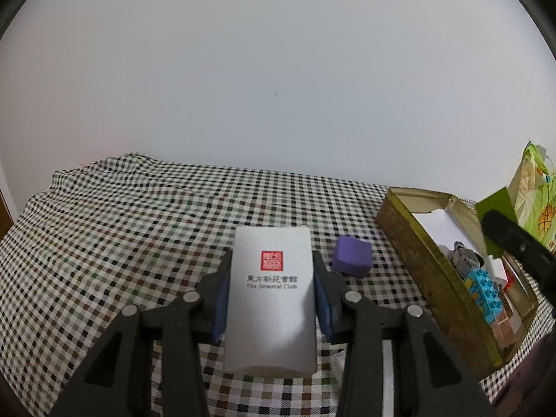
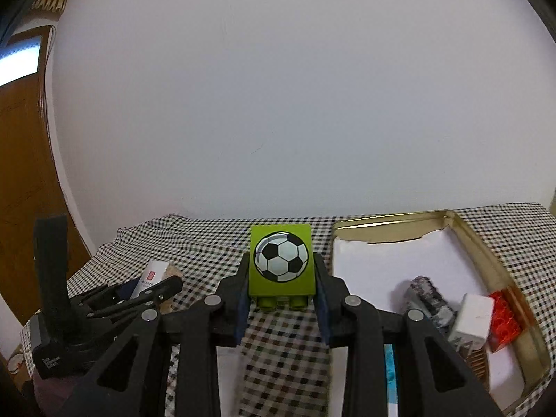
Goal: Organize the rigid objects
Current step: 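Carry the card box and green cube over the gold tin with both tools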
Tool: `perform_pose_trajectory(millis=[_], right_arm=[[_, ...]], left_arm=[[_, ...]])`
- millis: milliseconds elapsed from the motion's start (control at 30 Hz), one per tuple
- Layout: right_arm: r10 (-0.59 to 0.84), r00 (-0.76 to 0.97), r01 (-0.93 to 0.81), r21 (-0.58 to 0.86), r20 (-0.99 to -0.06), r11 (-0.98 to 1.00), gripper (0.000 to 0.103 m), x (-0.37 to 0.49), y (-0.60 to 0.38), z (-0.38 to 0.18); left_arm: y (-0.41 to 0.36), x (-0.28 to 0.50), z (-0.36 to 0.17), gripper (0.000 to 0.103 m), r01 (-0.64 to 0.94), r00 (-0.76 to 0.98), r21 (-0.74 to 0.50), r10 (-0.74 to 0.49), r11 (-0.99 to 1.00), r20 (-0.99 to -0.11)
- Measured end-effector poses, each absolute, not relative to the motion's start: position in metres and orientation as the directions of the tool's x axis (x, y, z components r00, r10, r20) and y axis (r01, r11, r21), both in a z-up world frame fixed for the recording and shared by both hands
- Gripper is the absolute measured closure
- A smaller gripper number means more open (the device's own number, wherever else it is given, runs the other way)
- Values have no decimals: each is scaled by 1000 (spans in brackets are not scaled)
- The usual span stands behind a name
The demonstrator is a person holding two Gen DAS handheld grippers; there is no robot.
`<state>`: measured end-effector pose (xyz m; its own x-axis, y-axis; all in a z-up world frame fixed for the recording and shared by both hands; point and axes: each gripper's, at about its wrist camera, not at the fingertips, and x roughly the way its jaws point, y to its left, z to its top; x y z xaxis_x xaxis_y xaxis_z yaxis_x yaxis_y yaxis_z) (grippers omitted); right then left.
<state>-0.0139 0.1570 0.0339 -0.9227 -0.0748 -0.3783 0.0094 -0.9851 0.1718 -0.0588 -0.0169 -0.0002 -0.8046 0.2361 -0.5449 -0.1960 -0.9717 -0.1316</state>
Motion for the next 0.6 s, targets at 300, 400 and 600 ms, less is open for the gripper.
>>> perform_pose_trajectory(millis=[300,400,600], right_arm=[[-45,-935,-18,174,-352,-985,69,-2,179,42],[-30,-937,-34,177,-349,-984,69,-2,188,42],[8,-944,-74,189,-330,-979,69,4,213,45]], left_arm=[[-13,-55,6,63,-191,-830,-142,237,-971,-505],[-7,-51,10,63,-205,-827,-171,264,-964,-496],[20,-41,17,63,-253,-834,-132,285,-958,-472]])
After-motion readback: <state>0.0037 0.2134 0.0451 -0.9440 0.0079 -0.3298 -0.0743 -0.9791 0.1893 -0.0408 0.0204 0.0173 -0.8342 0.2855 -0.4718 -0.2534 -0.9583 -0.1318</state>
